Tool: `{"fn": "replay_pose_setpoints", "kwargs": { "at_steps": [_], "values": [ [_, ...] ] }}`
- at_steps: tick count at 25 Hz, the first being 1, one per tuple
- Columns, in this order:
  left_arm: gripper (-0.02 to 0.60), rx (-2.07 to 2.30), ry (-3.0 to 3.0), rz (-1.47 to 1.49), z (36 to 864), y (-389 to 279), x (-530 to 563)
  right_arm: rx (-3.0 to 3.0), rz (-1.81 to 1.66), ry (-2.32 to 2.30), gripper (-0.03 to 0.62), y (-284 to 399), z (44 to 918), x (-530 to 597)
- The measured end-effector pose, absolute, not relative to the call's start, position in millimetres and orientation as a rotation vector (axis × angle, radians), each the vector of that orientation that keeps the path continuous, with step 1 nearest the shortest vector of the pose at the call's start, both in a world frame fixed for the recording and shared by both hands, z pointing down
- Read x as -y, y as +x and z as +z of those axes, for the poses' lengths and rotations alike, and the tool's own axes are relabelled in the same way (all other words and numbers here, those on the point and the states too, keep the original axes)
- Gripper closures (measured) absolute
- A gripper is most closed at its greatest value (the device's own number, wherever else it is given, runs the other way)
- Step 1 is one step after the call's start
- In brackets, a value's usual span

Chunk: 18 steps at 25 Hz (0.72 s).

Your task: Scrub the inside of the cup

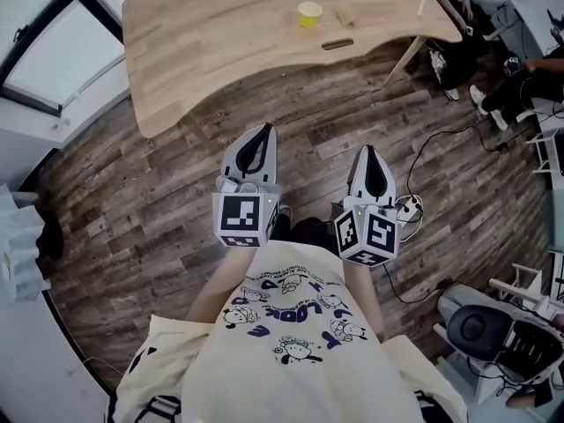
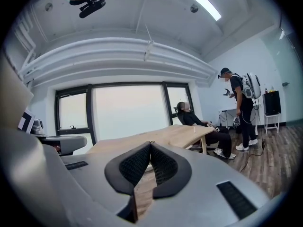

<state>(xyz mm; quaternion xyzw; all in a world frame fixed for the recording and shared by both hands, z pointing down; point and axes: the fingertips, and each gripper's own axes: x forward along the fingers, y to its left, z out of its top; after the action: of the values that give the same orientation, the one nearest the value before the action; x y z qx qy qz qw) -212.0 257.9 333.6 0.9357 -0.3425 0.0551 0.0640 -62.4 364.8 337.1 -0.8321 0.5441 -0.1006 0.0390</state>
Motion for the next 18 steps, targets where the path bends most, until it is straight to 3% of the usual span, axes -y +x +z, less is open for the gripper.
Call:
{"fn": "replay_pose_setpoints", "kwargs": {
  "at_steps": [18],
  "values": [
    [0.555, 1.105, 2.749, 0.205, 351.7, -172.1, -197.3, -1.713, -0.367, -2.529, 0.597, -5.9, 349.8, -297.9]
  ]
}}
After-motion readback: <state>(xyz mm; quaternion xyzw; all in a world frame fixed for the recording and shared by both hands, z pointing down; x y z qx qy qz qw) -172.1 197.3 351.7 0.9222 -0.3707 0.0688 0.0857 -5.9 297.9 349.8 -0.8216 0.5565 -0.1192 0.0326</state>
